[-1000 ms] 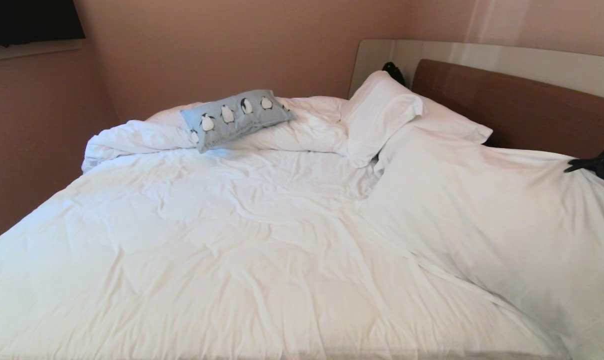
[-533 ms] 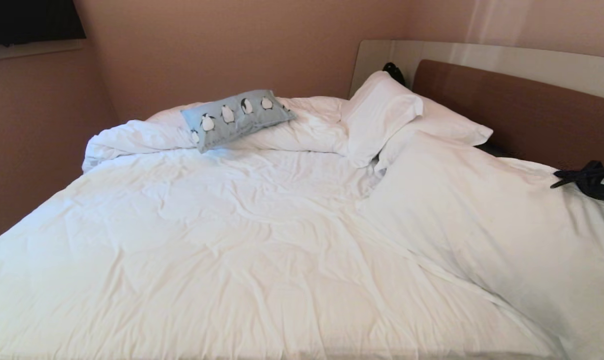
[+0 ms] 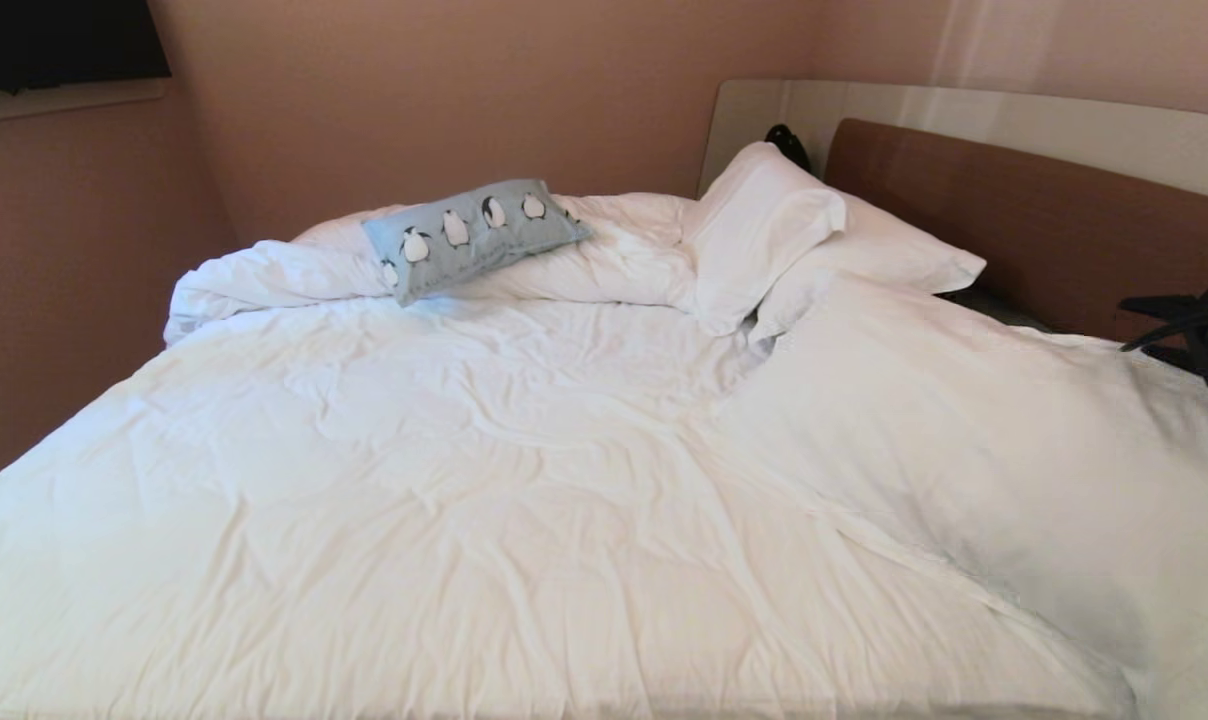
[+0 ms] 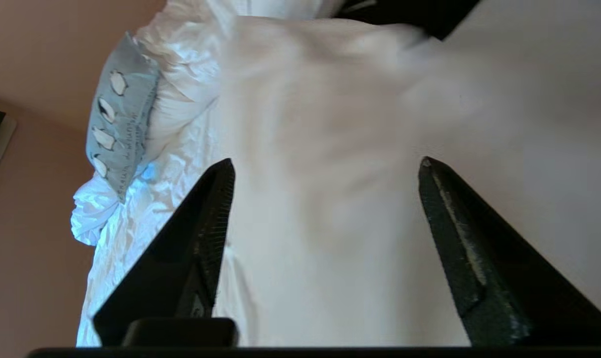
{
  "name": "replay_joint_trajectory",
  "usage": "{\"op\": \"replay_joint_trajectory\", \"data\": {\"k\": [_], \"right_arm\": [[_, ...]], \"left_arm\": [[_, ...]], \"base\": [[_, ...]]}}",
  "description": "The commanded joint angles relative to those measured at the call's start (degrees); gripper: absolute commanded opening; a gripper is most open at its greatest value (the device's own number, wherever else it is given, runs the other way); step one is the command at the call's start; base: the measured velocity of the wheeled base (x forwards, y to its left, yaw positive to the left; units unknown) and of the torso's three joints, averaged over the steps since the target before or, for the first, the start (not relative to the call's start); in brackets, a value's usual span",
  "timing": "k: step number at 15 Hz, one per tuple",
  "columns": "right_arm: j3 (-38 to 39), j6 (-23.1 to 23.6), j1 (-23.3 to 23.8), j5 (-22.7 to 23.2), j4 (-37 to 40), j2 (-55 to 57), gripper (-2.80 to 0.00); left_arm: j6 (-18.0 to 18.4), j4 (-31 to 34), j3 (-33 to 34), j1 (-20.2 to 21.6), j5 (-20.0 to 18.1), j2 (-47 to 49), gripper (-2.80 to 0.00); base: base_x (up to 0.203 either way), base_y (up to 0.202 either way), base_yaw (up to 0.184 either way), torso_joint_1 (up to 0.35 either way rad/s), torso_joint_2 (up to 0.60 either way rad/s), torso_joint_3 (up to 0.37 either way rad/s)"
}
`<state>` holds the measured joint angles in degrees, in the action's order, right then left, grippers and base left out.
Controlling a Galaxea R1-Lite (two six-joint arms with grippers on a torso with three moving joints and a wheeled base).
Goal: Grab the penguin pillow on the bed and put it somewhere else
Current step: Place the pillow at the bedside
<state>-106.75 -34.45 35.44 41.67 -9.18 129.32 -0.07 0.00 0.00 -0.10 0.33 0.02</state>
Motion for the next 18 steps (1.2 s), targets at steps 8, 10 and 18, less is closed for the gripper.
{"op": "replay_joint_trajectory", "data": {"k": [8, 10, 18], "right_arm": [[15.59, 1.58, -3.03, 0.26, -11.33, -14.68, -2.8], [16.83, 4.67, -4.77, 0.17, -11.31, -14.44, -2.8], [14.46, 13.33, -13.45, -13.51, -2.22, -11.56, -2.8]], "left_arm": [[-0.01, 0.0, 0.07, 0.01, 0.02, -0.02, -2.8], [-0.01, 0.0, 0.08, 0.01, 0.02, -0.02, -2.8], [-0.01, 0.0, 0.08, 0.01, 0.02, -0.02, -2.8]], "base": [[0.0, 0.0, 0.0, 0.0, 0.0, 0.0], [0.0, 0.0, 0.0, 0.0, 0.0, 0.0], [0.0, 0.0, 0.0, 0.0, 0.0, 0.0]]}}
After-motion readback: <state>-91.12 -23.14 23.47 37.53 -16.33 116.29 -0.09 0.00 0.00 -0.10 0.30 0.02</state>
